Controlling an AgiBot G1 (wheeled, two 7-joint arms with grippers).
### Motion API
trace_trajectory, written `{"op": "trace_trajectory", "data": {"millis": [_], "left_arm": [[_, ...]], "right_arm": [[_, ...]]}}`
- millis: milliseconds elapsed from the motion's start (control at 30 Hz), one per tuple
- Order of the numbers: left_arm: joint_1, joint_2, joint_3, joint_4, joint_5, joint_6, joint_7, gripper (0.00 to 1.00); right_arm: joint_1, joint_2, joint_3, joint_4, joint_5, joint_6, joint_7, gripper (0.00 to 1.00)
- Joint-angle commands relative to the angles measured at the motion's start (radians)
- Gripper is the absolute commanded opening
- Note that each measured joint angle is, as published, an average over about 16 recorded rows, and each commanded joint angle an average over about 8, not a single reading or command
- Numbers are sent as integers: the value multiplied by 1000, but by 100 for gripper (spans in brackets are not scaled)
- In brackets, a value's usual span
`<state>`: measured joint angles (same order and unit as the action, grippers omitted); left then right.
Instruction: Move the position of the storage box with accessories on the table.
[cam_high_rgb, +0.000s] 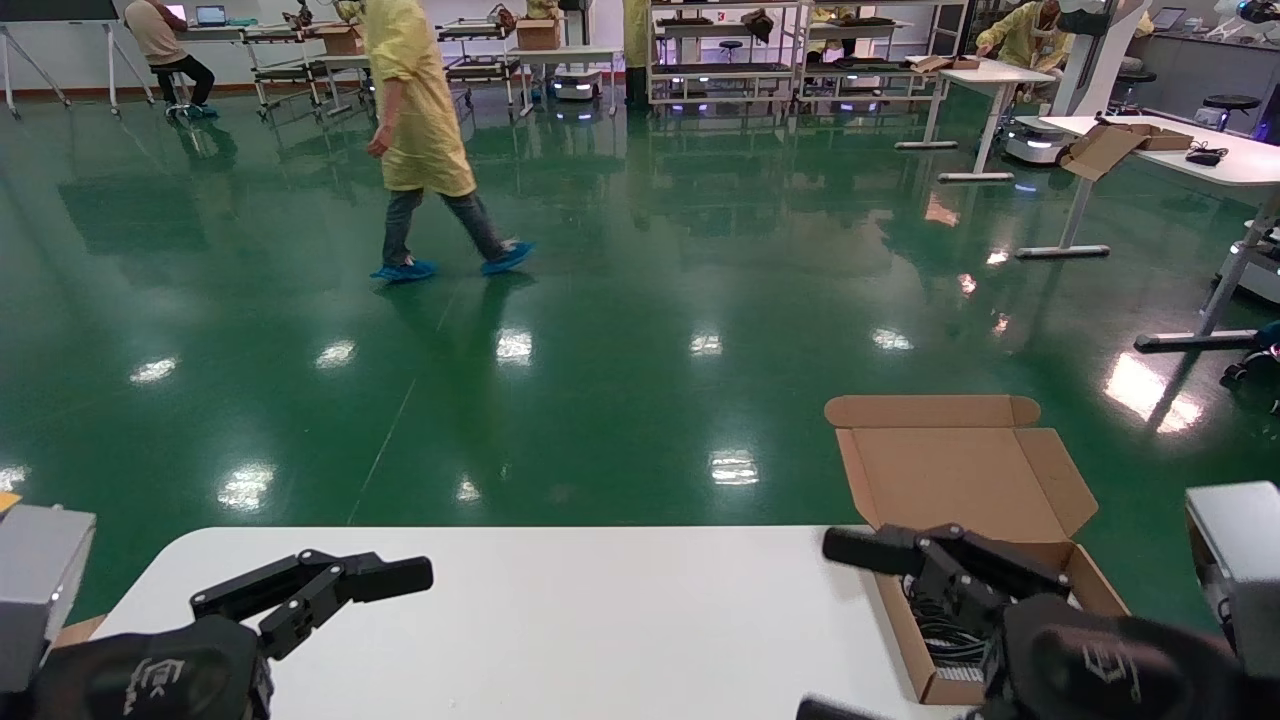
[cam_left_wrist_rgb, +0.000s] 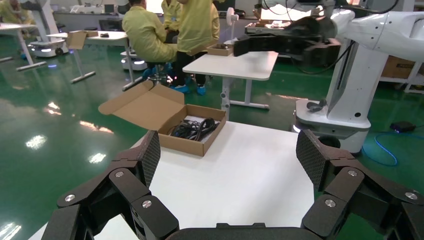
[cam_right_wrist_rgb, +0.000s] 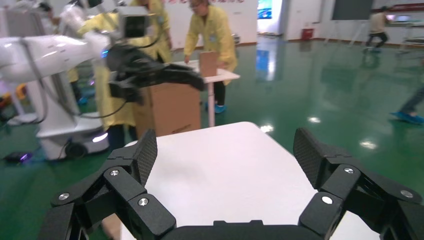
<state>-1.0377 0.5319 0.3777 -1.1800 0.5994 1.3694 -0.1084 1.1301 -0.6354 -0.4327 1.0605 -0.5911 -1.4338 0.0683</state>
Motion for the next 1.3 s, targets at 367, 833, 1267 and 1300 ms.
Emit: {"op": "trace_trajectory", "data": {"millis": [367,833,1267,1300], "left_arm": [[0,0,0,0,0,0,0,100],[0,0,0,0,0,0,0,100],[0,0,0,0,0,0,0,100],[0,0,0,0,0,0,0,100]], "right_arm": [[-51,22,142,208,-129,-58,110,100],[-61,27,165,241,-152,-68,124,100],[-57,25,155,226,-141,-63,119,100],[-57,25,155,226,-141,-63,119,100]]}}
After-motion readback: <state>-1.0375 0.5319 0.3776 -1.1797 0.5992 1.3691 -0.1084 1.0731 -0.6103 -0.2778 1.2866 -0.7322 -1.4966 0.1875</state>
